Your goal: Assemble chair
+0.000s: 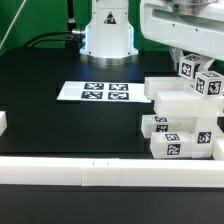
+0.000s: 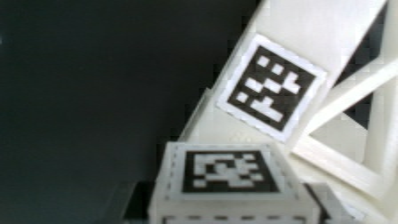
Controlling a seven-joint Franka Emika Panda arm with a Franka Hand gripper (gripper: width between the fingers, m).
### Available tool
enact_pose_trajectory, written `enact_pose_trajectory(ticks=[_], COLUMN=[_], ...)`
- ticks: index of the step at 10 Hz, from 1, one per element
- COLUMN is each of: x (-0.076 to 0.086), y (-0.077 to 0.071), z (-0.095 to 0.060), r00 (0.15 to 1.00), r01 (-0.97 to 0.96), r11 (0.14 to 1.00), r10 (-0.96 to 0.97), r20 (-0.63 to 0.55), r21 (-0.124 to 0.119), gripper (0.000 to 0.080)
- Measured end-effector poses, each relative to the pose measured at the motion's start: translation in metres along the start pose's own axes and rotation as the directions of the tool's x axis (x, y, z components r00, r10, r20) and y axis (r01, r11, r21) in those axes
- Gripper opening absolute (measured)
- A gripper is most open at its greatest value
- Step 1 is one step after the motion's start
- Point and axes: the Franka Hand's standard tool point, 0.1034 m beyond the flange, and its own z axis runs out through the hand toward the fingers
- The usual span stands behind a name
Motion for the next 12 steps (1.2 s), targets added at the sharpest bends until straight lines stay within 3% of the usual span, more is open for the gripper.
enact_pose_trajectory(ticks=[1,2,3,7,8,12], x=[0.0001,0.0001,0.0002,0.0,-0.0031,-0.007], y=[0.0001,-0.0012,-0.0019,-0.0009,-0.0004,0.0071], z=[-0.0008,-0.004,-0.0055,-0.0038,-0.0047,-0.0059], r00=[0.999,0.994,0.991,0.892,0.825,0.535], r01=[0.047,0.111,0.136,0.452,0.565,0.845], r11=[0.999,0.994,0.991,0.892,0.825,0.535], r10=[-0.047,-0.111,-0.136,-0.452,-0.565,-0.845], r20=[0.0,0.001,-0.001,-0.003,-0.007,-0.011], r21=[-0.002,0.002,0.005,-0.003,-0.014,-0.015], gripper=[0.0343,0.0543,0.0628,0.0649,0.0649,0.0649])
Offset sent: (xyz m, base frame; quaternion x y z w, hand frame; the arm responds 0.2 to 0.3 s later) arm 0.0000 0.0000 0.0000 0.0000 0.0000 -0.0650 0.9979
